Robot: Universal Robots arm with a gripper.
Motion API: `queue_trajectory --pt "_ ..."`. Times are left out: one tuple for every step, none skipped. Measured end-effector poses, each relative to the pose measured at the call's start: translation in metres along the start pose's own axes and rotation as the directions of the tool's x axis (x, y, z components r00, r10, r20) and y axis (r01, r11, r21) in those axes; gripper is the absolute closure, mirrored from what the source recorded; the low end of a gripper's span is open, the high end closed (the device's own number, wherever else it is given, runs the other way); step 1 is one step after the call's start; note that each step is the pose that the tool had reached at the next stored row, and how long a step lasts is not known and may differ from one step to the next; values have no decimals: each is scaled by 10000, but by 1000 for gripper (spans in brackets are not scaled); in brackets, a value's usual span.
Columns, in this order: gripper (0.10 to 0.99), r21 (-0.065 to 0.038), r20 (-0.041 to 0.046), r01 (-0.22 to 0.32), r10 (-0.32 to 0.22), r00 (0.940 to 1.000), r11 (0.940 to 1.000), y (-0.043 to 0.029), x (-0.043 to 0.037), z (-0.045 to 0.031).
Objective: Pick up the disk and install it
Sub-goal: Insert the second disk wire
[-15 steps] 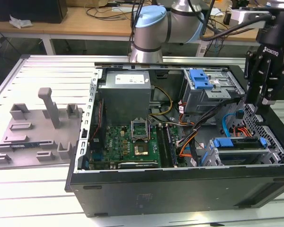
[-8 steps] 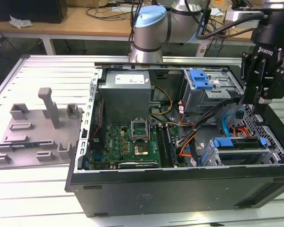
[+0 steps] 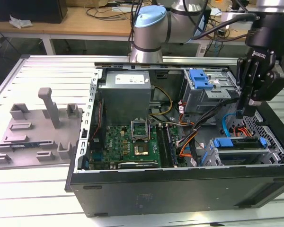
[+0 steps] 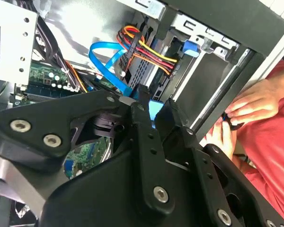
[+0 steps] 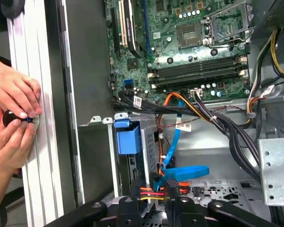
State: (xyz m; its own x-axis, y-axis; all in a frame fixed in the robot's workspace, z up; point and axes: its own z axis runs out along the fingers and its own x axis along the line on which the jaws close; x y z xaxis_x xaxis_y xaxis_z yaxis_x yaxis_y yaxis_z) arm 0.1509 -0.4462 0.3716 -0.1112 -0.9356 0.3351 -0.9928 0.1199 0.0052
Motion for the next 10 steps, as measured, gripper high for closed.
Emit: queue_trajectory --pt "753 -42 -42 -9 9 10000 10000 1 -5 5" --pt "753 -87 -93 -19 18 10000 10000 2 -10 10" --pt "753 -123 -149 -27 25 9999 9999 3 -15 13" --pt "753 -171 -239 -29 25 9997 9998 4 -26 17" --pt "773 -183 -282 -30 25 9996 9998 6 -42 15" --pt "773 -183 -318 -32 26 9995 9998 9 -68 9" --pt "843 -179 -355 -33 27 9994 9998 13 -105 2" --pt "843 -167 -476 -41 33 9989 9999 20 -159 -7" --pt "843 -162 -576 -44 35 9983 9999 22 -181 -2" --pt "843 -181 -736 -40 26 9973 9998 20 -186 5"
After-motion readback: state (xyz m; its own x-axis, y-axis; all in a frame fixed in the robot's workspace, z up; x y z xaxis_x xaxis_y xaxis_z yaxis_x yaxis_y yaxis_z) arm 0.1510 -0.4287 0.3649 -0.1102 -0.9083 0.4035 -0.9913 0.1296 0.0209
